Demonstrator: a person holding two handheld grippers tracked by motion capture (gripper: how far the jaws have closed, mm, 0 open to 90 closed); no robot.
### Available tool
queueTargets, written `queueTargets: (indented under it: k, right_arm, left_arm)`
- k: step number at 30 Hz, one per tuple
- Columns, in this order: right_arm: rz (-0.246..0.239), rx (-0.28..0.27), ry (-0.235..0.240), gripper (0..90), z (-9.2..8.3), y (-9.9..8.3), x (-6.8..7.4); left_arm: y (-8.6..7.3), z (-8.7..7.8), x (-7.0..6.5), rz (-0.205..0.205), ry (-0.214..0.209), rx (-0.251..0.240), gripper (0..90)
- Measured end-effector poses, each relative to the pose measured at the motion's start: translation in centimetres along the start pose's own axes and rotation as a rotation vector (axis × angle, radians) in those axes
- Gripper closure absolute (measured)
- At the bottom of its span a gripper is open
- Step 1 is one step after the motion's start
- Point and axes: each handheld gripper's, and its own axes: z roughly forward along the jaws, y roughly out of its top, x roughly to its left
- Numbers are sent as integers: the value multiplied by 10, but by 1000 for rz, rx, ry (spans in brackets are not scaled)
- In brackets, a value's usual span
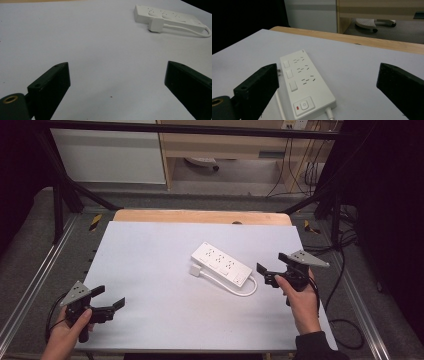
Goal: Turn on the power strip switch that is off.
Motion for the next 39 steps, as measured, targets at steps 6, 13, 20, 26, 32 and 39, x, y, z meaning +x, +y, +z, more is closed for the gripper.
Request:
queueTargets:
  k: [6, 13, 20, 26, 32, 39]
  right_arm:
    - [-1, -11, -4, 94, 3, 2, 0]
    - [-25, -17, 1, 278, 7, 4, 3]
    - [-57, -14, -4, 559, 16, 2, 8]
    - [-70, -31, 7, 768, 29, 0, 12]
    - [-89, -13, 34, 870, 44, -3, 22]
    - [-133, 12, 61, 900, 58, -7, 33]
  left_arm:
    - [0, -1, 0, -2, 5, 0, 65]
    - [0, 0, 0, 1, 3, -1, 65]
    - [0, -1, 0, -1, 1, 0, 66]
    - [0, -1, 0, -1, 5, 1, 66]
    - [0, 0, 0, -1, 5, 1, 66]
    - [0, 0, 0, 4, 3, 2, 67]
